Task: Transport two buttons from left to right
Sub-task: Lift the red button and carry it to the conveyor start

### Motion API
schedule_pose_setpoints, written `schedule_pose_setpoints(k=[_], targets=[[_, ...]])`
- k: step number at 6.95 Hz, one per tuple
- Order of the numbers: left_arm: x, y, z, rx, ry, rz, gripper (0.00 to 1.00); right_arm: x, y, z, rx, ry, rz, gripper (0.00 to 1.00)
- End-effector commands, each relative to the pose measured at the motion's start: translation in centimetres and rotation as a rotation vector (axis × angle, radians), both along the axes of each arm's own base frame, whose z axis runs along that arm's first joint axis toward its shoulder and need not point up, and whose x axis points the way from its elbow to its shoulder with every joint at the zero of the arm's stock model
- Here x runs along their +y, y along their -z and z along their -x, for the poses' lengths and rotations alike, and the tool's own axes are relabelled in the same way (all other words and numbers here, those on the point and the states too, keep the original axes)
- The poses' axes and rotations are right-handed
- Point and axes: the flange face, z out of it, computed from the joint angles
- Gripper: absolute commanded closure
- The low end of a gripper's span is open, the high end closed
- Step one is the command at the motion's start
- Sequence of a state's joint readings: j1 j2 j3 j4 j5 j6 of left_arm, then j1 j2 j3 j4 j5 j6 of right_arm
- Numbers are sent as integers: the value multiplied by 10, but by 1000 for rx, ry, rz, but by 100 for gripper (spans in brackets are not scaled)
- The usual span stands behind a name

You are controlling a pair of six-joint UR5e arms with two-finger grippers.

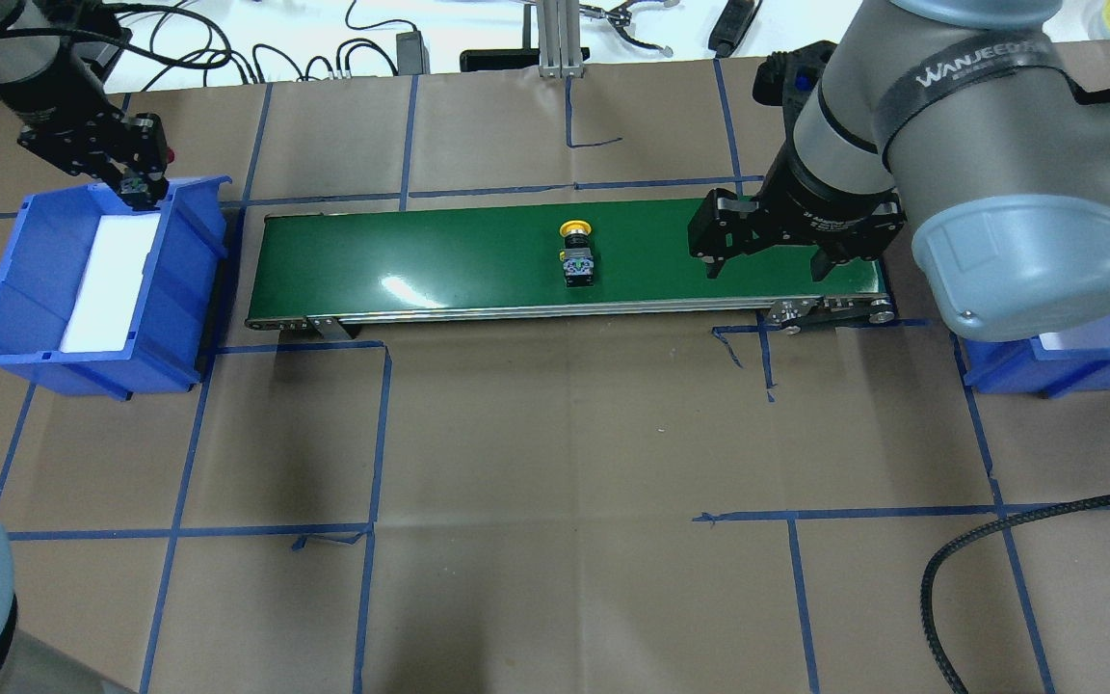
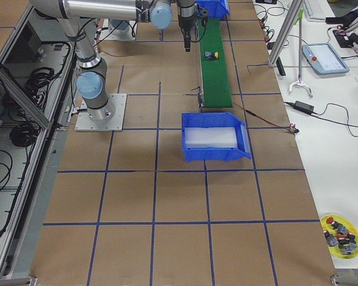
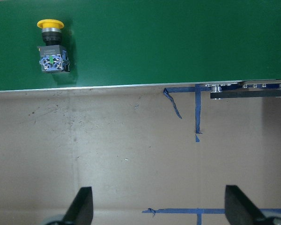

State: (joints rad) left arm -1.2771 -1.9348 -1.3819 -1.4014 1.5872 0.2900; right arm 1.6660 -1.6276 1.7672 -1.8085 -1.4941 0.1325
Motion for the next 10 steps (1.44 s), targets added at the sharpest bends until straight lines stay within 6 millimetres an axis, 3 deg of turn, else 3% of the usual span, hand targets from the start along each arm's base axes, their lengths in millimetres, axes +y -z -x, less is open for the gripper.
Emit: schedule_pose_setpoints(k=[1, 3, 7, 9, 10], targets=[[-2, 3, 64, 0, -22, -5, 89, 0, -1, 0, 0, -1, 3, 0], [2, 13, 114, 3, -15, -14, 89, 0, 0, 1, 0, 1, 0, 0], [16, 95, 117, 1, -21, -2, 89, -1, 1, 1, 3, 1, 5, 0], [28, 124, 119, -2, -19, 27, 88, -16, 14, 4, 0, 7, -10, 0], [30, 129, 119, -4, -22, 30, 82, -28, 21, 4, -1, 10, -1, 0]])
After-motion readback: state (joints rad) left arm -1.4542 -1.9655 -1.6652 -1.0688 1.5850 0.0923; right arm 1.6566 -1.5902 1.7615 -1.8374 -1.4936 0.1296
